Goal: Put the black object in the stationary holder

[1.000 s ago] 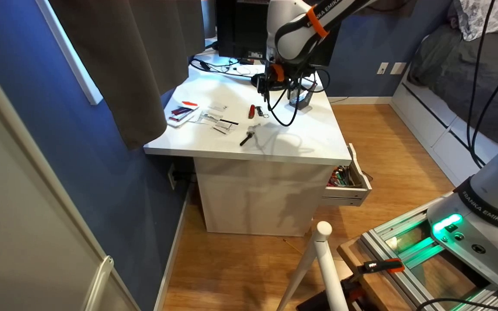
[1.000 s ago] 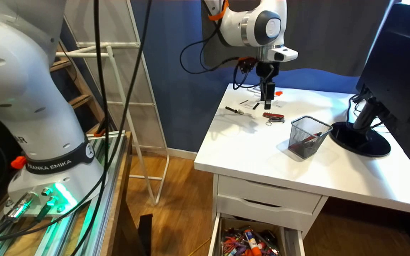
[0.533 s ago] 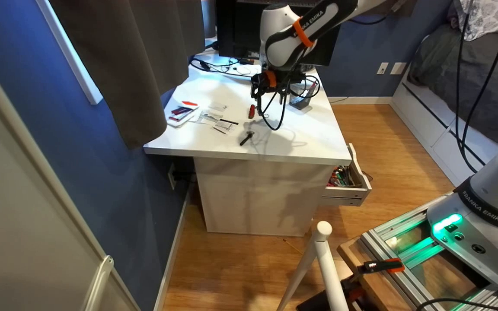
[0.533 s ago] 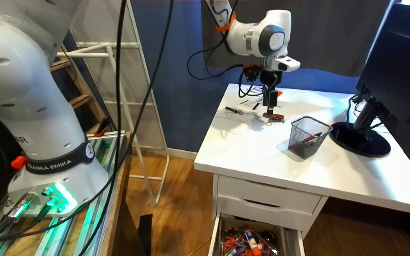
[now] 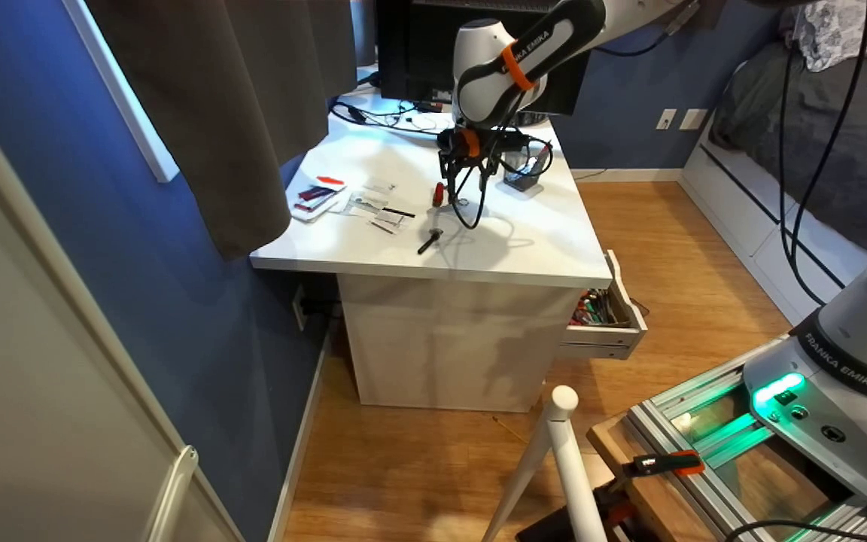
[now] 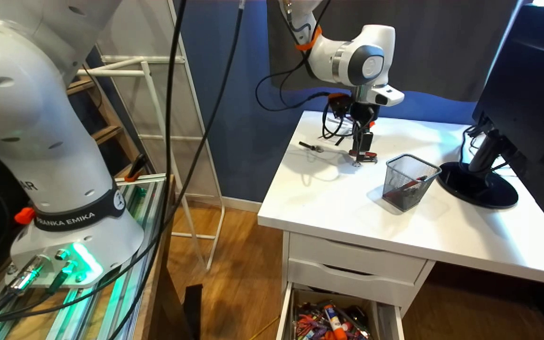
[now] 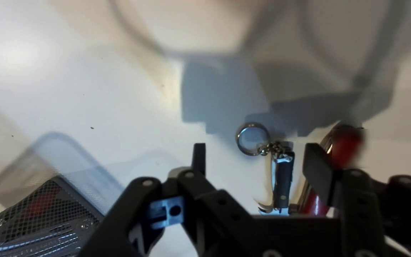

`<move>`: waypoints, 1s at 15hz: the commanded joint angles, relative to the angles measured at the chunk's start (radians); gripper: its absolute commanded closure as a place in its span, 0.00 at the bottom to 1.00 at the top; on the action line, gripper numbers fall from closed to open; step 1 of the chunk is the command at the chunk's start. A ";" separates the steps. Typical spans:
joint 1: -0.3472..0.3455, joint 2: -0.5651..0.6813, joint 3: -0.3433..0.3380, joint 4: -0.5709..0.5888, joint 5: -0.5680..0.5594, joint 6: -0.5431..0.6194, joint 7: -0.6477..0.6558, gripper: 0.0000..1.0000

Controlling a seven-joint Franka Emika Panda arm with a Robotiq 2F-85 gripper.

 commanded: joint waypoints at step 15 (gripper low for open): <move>0.013 0.100 -0.020 0.105 0.072 0.083 -0.124 0.57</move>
